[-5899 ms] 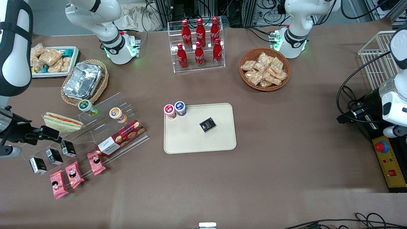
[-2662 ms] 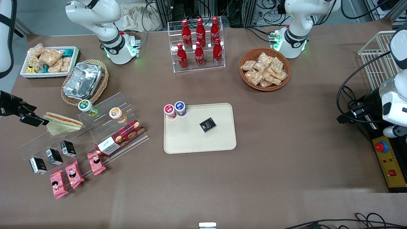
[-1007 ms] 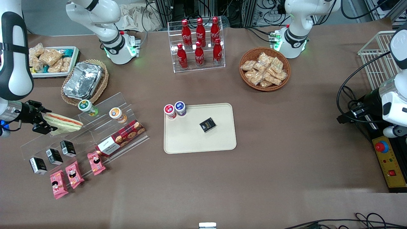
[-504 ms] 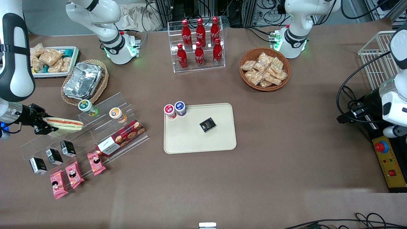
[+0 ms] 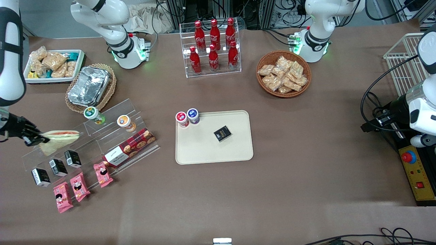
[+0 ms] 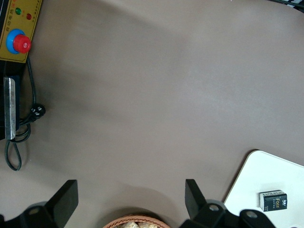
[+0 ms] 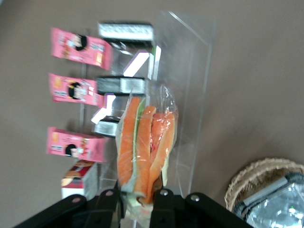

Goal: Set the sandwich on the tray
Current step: 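Lift the sandwich out of the acrylic stand with the right gripper, then carry the sandwich over the cream tray with the right gripper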

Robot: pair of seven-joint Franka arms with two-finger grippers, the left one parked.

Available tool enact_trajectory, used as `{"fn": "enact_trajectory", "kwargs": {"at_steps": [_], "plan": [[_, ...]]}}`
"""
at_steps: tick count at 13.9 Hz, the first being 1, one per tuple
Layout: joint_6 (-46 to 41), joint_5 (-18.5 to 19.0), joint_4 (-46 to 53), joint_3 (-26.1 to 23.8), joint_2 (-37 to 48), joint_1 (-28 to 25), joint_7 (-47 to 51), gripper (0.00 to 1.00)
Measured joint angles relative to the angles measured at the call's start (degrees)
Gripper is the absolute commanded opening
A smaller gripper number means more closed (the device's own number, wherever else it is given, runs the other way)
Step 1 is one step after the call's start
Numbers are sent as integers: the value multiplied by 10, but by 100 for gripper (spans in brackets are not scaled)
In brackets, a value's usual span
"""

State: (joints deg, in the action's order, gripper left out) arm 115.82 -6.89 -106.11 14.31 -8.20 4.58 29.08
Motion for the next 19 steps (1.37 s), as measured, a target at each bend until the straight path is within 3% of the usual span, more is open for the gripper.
{"fn": "enact_trajectory", "kwargs": {"at_steps": [5,8,12,17,19], "plan": [[-23,25,73,-20,6,-24,-87,18],[-41,21,104,-28,5,-25,-167,18],[-54,17,137,-104,5,-29,-210,18],[-59,18,149,-173,5,-56,-359,18],[-60,51,151,-182,4,-99,-410,18]]}}
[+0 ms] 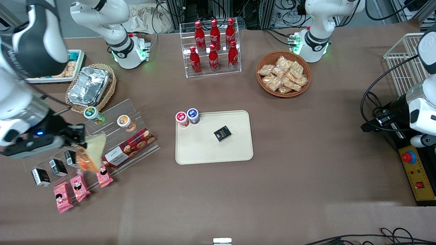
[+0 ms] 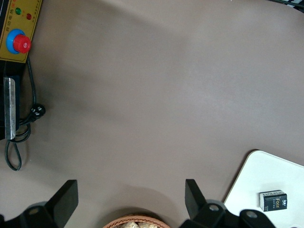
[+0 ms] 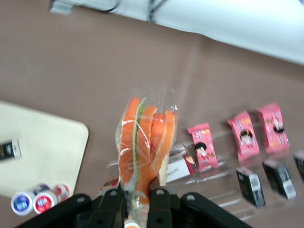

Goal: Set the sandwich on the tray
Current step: 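Carry the sandwich over the cream tray with the right gripper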

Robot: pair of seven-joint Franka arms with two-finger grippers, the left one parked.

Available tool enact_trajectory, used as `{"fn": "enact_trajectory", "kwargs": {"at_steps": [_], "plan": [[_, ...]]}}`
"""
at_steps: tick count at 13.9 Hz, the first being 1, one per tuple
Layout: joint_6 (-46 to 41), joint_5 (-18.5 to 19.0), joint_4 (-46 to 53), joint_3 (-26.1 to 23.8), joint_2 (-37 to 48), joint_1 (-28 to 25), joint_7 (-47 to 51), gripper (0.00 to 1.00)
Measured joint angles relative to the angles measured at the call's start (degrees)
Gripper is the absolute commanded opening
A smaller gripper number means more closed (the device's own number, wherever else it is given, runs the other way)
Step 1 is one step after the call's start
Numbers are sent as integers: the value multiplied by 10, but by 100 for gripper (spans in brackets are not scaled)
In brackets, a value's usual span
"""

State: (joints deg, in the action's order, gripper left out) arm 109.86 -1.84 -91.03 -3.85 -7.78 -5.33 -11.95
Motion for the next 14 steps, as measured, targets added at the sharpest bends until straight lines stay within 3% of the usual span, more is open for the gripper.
{"fn": "enact_trajectory", "kwargs": {"at_steps": [3,8,11,14], "plan": [[7,66,0,-4,-7,-98,-37,18],[59,80,0,-4,-68,-186,-103,18],[117,130,0,-5,-126,-241,-106,18],[188,145,0,-4,-181,-263,-108,18]]}}
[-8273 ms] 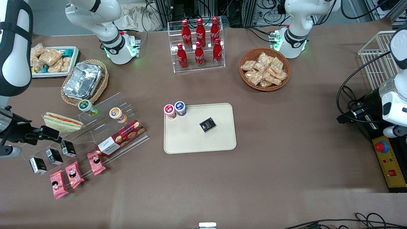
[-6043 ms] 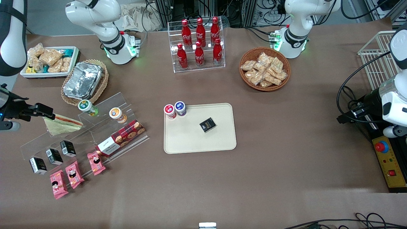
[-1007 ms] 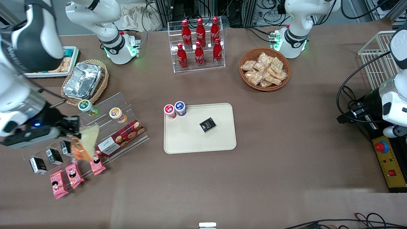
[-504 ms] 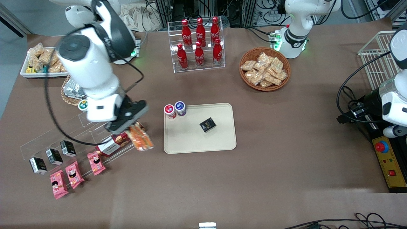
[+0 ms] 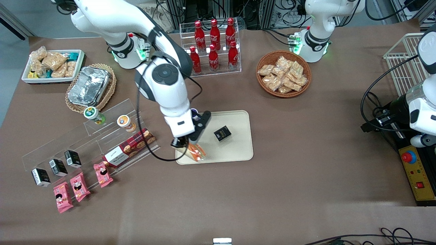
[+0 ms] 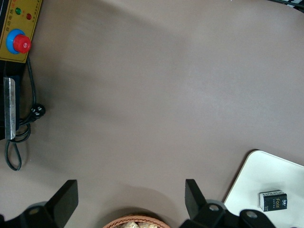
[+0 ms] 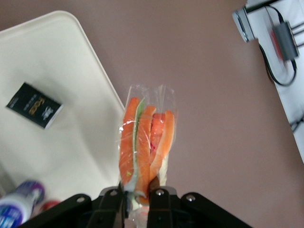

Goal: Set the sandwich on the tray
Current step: 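Carry the sandwich over the cream tray with the right gripper, then lower the sandwich onto the tray and open the right gripper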

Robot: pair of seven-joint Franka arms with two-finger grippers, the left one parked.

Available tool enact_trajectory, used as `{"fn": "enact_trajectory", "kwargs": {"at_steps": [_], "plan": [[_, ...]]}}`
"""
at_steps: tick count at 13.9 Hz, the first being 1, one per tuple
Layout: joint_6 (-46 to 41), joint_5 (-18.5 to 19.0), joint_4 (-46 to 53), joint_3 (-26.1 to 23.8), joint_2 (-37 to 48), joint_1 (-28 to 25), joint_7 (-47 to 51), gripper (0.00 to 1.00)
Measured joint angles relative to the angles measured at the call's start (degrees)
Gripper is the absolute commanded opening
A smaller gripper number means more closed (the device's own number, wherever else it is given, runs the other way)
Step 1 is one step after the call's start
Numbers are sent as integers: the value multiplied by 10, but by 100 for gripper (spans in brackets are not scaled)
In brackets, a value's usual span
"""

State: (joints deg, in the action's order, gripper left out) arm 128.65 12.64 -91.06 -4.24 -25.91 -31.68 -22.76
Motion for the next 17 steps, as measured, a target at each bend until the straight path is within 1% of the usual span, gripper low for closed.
{"fn": "enact_trajectory", "kwargs": {"at_steps": [1,2,4,5,6,7,8,10,15,17], "plan": [[20,5,0,0,-14,-2,-3,20],[33,19,0,0,-27,-7,-5,20],[46,48,0,0,-48,-27,-4,25],[48,53,-1,0,-55,-34,-4,26],[50,56,-3,0,-60,-39,-4,33],[59,57,-8,0,-62,-43,-4,77],[69,57,-15,0,-64,-46,-4,100],[81,57,-25,0,-65,-48,4,100],[80,57,-25,3,-63,-47,99,100],[66,57,-25,4,-53,-47,123,100]]}}
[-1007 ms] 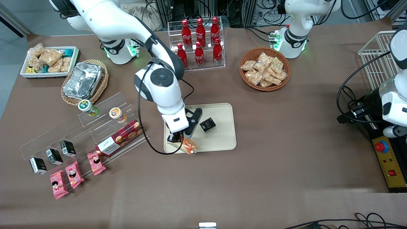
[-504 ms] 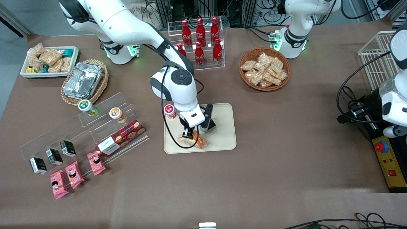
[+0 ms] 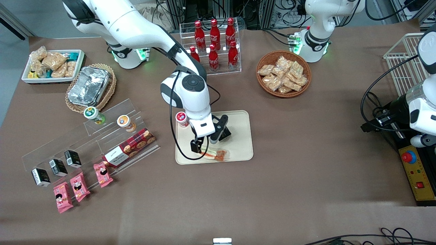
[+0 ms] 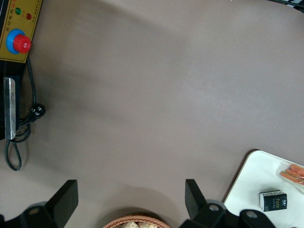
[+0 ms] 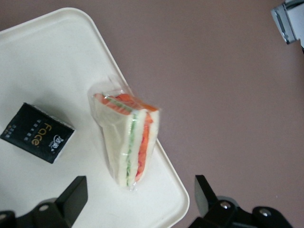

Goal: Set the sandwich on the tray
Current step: 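Lower the sandwich onto the tray and open the right gripper, then raise the right gripper and withdraw it from the tray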

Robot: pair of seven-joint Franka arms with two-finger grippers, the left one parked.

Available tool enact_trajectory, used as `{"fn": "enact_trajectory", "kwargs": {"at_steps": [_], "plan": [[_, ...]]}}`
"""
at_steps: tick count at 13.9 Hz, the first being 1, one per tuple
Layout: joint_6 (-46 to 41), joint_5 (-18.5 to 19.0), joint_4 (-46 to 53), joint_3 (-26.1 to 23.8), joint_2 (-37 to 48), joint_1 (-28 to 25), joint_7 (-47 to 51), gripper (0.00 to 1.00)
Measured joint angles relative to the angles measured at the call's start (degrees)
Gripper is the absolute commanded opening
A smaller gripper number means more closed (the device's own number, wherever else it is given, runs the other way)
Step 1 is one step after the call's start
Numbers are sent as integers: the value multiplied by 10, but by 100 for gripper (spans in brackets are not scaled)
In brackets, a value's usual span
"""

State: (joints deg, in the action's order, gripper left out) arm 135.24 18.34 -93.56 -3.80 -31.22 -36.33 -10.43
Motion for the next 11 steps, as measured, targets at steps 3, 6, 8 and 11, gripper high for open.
{"fn": "enact_trajectory", "kwargs": {"at_steps": [3,6,8,11], "plan": [[-27,0,3,11,30,5,20,100],[-83,0,5,14,71,17,112,100],[-125,-12,7,14,96,27,176,100],[-163,-111,9,16,131,84,193,100]]}}
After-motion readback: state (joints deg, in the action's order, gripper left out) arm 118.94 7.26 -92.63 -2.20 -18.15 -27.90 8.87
